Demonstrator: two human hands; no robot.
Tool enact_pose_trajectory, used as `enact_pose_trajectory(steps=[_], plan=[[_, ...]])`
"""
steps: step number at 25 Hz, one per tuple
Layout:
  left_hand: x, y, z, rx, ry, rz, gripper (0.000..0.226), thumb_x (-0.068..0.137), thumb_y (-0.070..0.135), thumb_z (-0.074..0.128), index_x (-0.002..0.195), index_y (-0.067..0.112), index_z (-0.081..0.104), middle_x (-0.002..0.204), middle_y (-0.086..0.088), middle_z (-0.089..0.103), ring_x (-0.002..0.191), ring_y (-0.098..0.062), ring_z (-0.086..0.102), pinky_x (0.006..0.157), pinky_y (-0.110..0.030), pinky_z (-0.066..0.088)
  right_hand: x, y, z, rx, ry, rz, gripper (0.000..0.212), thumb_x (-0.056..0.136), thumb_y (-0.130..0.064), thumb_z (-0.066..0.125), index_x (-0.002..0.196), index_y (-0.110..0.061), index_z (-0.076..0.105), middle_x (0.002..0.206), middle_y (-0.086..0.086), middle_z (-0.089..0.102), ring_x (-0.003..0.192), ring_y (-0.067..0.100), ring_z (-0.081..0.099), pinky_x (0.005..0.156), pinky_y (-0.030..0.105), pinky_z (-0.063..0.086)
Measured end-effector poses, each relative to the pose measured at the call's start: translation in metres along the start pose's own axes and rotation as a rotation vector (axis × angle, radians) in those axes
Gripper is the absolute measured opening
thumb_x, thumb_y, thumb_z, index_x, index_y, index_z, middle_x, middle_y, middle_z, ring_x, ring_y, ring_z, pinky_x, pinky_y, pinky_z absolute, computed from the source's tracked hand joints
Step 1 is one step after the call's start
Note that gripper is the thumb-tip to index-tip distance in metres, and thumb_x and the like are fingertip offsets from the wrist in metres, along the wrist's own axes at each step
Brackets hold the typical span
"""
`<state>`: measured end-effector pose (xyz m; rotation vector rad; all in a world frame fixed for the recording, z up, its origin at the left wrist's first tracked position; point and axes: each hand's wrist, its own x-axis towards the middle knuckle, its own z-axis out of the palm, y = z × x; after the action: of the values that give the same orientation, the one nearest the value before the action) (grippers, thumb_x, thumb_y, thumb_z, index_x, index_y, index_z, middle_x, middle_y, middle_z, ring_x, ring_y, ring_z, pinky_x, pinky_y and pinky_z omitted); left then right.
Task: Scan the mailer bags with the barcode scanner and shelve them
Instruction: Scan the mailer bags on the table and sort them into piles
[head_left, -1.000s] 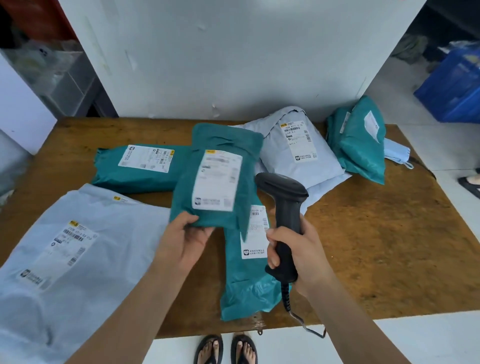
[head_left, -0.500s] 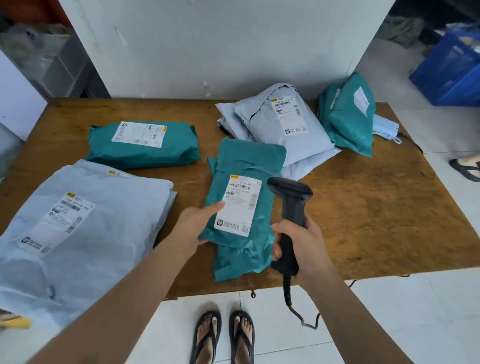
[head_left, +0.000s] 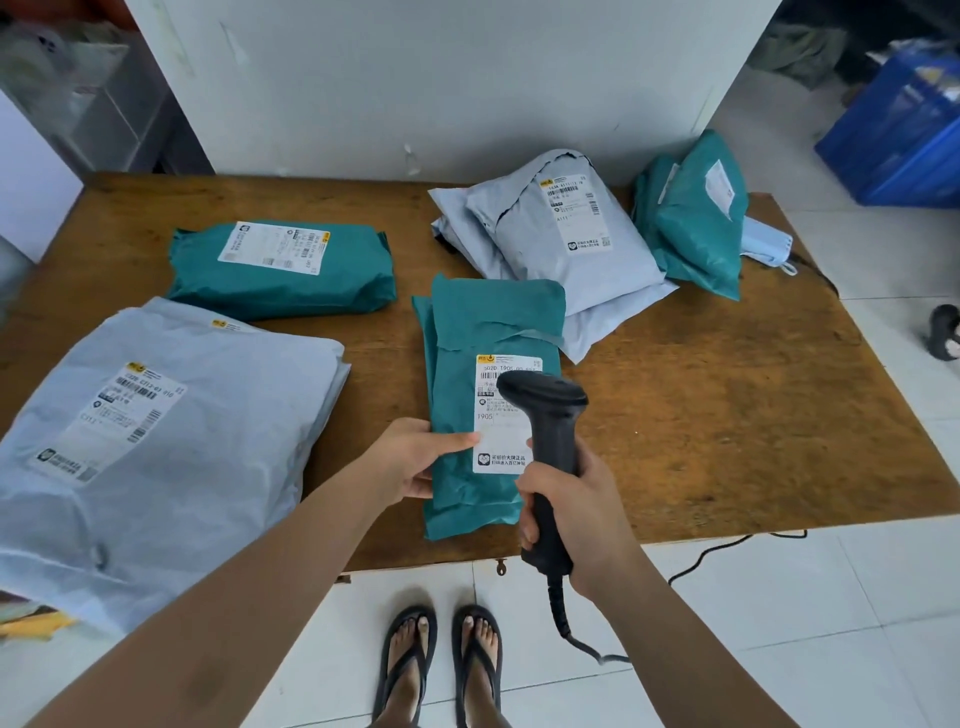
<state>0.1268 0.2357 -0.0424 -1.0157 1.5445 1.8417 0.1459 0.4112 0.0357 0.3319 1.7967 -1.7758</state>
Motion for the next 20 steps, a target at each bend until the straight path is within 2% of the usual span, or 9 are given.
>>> enact_pose_trajectory(steps=[20], plan=[[0.011,-0.002,-0.014,0.003,-0.113,-0.024,0.043,0.078,0.019,0.076,0.118,0.014,0.061,0.113,-0.005,0.069,0.103,-0.026,0.066,0.094,-0.05,0.051,0.001,-0.003,0.01,-0.017,0.007,0.014,0.027,0.081,0.008,0.053,0.104,-0.006,0.052,0.058,0.009,0.046,0.038,0.021,0.039,0.045,0.029,0.039]])
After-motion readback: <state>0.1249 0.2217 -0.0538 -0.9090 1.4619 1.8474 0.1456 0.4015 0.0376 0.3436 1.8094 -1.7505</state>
